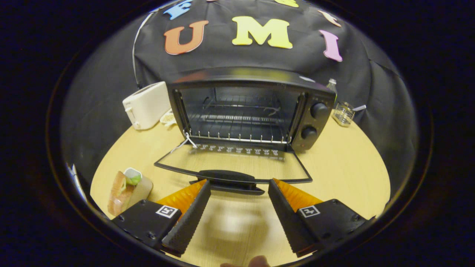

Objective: Open the toaster oven, put the food inside, and close the toaster oven door.

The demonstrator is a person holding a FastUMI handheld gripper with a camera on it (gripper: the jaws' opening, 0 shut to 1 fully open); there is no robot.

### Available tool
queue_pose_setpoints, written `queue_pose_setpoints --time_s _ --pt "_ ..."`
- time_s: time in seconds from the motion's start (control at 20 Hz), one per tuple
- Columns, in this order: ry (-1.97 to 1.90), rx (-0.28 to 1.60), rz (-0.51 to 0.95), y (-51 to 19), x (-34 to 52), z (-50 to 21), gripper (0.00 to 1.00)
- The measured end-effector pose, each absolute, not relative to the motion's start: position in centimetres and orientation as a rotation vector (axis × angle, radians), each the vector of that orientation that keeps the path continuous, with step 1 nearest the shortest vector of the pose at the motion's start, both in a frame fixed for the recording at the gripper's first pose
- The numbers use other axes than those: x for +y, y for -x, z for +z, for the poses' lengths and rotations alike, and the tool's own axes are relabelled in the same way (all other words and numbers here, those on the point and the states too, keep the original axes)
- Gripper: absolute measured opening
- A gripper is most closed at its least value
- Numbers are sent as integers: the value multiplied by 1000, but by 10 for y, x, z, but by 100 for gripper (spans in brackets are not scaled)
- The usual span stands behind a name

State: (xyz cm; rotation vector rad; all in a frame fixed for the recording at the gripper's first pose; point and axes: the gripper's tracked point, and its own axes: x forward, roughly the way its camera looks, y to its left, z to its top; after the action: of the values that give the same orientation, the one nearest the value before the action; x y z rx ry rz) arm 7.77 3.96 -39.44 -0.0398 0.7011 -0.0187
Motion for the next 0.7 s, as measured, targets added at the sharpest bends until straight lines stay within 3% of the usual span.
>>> queue_pose_setpoints --time_s 0.7 --pt "-18 622 217 -23 40 -271 100"
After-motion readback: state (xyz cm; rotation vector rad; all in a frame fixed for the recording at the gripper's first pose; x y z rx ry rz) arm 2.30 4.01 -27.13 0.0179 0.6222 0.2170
